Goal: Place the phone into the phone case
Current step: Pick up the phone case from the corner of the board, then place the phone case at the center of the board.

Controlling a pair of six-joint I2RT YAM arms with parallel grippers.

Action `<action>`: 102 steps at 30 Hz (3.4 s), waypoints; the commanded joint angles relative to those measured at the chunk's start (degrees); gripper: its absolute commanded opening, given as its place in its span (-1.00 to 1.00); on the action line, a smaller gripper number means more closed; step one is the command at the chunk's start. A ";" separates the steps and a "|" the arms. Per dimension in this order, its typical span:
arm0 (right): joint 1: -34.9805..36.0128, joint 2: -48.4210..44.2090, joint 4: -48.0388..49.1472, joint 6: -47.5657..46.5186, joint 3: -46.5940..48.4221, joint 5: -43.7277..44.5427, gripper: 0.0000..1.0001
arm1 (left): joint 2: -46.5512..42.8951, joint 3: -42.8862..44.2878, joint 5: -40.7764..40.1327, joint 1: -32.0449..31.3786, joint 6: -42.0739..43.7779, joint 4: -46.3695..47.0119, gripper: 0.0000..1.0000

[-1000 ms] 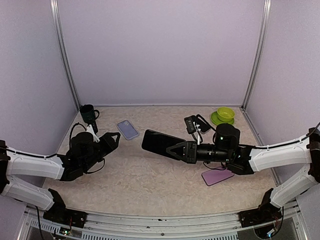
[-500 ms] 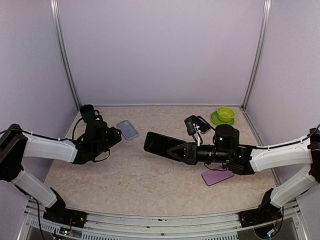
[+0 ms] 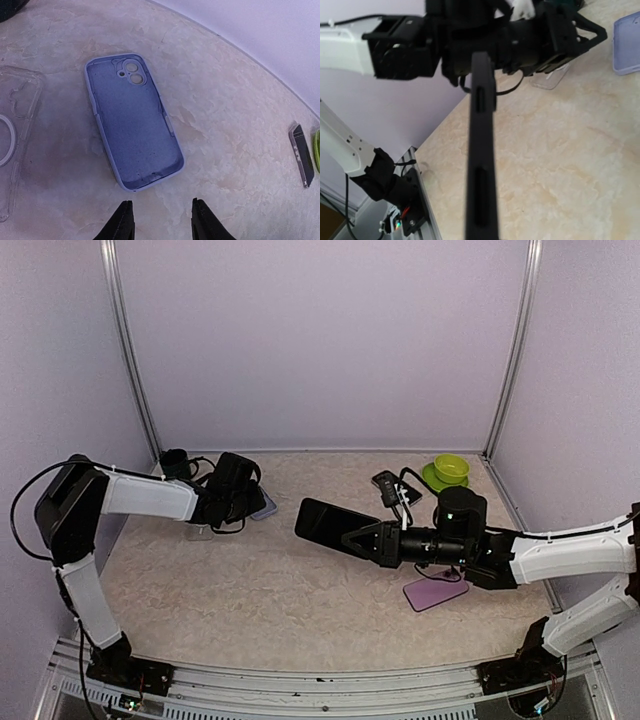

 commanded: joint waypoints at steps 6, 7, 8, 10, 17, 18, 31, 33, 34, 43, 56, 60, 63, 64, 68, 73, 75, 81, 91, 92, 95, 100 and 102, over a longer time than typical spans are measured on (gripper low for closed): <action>0.08 -2.42 2.00 -1.50 -0.80 1.43 -1.00 | 9.46 9.12 -0.86 2.63 -0.04 -15.12 -0.23; 0.08 -2.50 1.98 -1.52 -0.89 1.53 -1.00 | 9.77 9.48 -1.07 2.74 0.01 -15.35 -0.22; 0.08 -2.51 2.03 -1.61 -0.96 1.61 -1.00 | 10.22 9.88 -1.32 2.83 0.05 -15.58 -0.23; 0.08 -2.47 2.20 -1.53 -0.99 1.67 -1.00 | 10.99 10.92 -1.57 3.13 0.17 -16.15 -0.23; 0.08 -1.90 2.67 -1.18 -1.07 1.24 -1.00 | 14.59 14.16 -1.83 4.11 0.74 -17.51 -0.23; 0.08 -1.90 2.67 -1.16 -1.12 1.26 -1.00 | 15.10 14.58 -1.87 4.28 0.84 -17.82 -0.23; 0.08 -1.70 2.93 -0.98 -1.25 1.39 -1.00 | 17.82 17.00 -2.43 5.39 1.45 -18.83 -0.37; 0.08 -1.43 3.09 -0.88 -1.25 1.29 -1.00 | 18.32 17.42 -2.09 5.39 1.57 -18.83 -0.42; 0.08 -1.31 3.11 -0.87 -1.25 1.28 -1.00 | 18.52 17.55 -1.99 5.39 1.58 -18.97 -0.46; 0.08 -1.36 3.03 -1.08 -1.21 1.40 -1.00 | 18.51 17.34 -0.78 5.32 1.84 -18.41 -0.95; 0.08 -1.28 2.90 -1.64 -1.07 1.75 -1.00 | 13.78 13.61 0.88 1.11 0.52 -17.52 -1.00; 0.08 -1.25 2.74 -1.88 -1.12 2.12 -1.00 | 11.27 10.04 0.45 -2.15 -0.33 -16.67 -1.00; 0.08 -1.37 2.64 -2.08 -1.24 2.47 -1.00 | 9.42 6.83 0.02 -4.61 -1.64 -16.21 -1.00; 0.08 -1.45 2.53 -2.16 -1.29 2.69 -1.00 | 8.73 5.77 0.00 -5.30 -2.25 -16.05 -1.00; 0.08 -2.25 2.35 -2.34 -1.64 3.71 -1.00 | 5.49 1.29 -0.20 -7.89 -6.42 -15.38 -1.00; 0.08 -3.70 1.50 -3.13 -1.77 5.19 -1.00 | 0.52 -1.80 -1.88 -12.69 -10.17 -16.68 -1.00; 0.08 -4.14 1.29 -3.34 -1.84 5.85 -1.00 | -0.53 -2.37 -2.39 -14.54 -11.66 -17.24 -1.00; -0.01 -4.94 1.29 -3.20 -2.38 6.83 -1.00 | 0.00 -2.08 -3.15 -18.40 -14.85 -18.43 -1.00; -0.18 -8.13 -0.72 -3.73 -3.10 10.27 -1.00 | 3.79 0.35 -3.42 -20.72 -16.76 -19.10 -1.00; -0.19 -8.36 -0.84 -3.77 -3.17 10.53 -1.00 | 4.29 0.74 -3.43 -20.94 -16.80 -19.09 -1.00; -0.32 -9.04 -1.14 -3.74 -3.45 11.04 -1.00 | 5.32 1.95 -3.15 -21.27 -17.00 -19.42 -1.00; -0.69 -9.62 -2.02 -3.87 -3.45 11.61 -1.00 | 6.12 3.17 -2.57 -21.98 -16.87 -19.10 -1.00; -0.88 -9.63 -2.28 -3.78 -3.36 11.82 -1.00 | 6.18 3.41 -2.11 -22.27 -16.79 -18.82 -0.98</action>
